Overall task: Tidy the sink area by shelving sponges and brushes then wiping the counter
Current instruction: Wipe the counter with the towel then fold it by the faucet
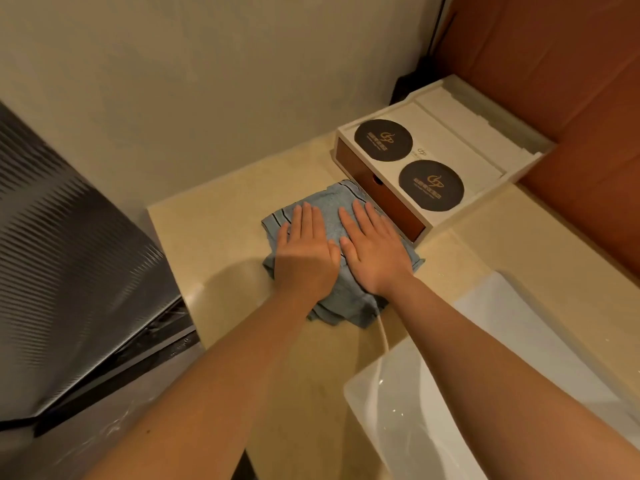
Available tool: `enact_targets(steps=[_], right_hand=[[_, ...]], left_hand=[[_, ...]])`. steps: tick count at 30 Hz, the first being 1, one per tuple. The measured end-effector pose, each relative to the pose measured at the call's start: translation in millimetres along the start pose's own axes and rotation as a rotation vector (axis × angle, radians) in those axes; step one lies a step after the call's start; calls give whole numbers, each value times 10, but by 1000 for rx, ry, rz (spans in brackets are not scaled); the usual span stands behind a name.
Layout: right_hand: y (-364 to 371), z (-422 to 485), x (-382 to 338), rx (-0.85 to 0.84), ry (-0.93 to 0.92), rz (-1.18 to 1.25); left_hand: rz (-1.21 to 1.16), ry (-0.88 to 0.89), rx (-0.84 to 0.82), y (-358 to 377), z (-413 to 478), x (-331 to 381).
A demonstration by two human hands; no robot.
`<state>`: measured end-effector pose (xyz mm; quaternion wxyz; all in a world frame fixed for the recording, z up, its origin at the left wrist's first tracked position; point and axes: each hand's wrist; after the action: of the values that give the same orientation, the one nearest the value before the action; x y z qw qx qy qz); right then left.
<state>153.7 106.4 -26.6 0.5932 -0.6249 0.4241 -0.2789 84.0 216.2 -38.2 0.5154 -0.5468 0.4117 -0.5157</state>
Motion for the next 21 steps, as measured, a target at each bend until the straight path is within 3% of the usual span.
enact_targets(steps=[17, 21], right_hand=[[113, -1224, 387, -28, 28, 76], [115, -1300, 410, -16, 38, 93]], left_hand=[[-41, -38, -26, -19, -1007, 831], [-74, 70, -95, -107, -1023, 741]])
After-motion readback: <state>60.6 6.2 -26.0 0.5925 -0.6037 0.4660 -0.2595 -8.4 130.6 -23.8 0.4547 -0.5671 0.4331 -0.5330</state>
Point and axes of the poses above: each hand's wrist, its own z-axis towards the middle knuckle, its own y-axis out of the palm, x = y × z, and after that the axes turned 14 degrees about y, right-handed
